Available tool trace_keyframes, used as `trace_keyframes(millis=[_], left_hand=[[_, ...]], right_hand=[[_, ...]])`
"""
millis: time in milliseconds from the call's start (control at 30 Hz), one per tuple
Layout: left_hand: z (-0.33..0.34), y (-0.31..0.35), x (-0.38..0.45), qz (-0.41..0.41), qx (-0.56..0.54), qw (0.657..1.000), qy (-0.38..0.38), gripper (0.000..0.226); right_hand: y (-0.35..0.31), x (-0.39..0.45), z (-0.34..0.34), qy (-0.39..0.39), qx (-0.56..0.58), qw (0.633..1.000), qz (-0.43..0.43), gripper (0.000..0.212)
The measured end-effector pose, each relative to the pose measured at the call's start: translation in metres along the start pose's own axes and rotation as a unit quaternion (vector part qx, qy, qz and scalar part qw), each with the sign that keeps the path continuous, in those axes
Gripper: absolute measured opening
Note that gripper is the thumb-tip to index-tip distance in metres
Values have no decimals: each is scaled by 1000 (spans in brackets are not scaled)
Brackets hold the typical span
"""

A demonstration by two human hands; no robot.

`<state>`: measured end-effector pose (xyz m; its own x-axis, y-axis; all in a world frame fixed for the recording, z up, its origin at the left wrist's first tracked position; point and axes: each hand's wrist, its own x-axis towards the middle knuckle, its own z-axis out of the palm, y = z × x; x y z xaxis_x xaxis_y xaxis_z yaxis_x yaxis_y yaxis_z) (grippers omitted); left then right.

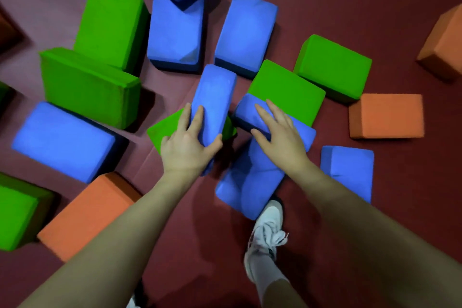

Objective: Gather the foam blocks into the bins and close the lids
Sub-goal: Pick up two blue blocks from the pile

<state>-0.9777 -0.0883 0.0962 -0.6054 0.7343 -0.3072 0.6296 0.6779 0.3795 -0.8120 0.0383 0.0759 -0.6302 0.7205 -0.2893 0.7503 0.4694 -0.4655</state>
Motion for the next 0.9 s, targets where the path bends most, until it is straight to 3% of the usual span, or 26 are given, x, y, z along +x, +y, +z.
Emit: trace_keyframes(millis=[200,400,533,633,900], left_hand=[[39,19,1,-40,14,999,27,80],[54,33,12,-45,70,996,38,91],[51,37,15,-35,89,995,25,88],[35,42,11,-81,82,993,-13,84],[-52,55,-36,-87,74,993,-23,81]], right_hand=[[59,35,2,-132,-160,978,25,75],[73,59,23,-211,-218,953,-19,96],[78,54,22,-159,-246,953,-84,89],[69,43,10,-103,-246,958,-109,83],[-11,-10,-69,-5,-194,977,-87,81]])
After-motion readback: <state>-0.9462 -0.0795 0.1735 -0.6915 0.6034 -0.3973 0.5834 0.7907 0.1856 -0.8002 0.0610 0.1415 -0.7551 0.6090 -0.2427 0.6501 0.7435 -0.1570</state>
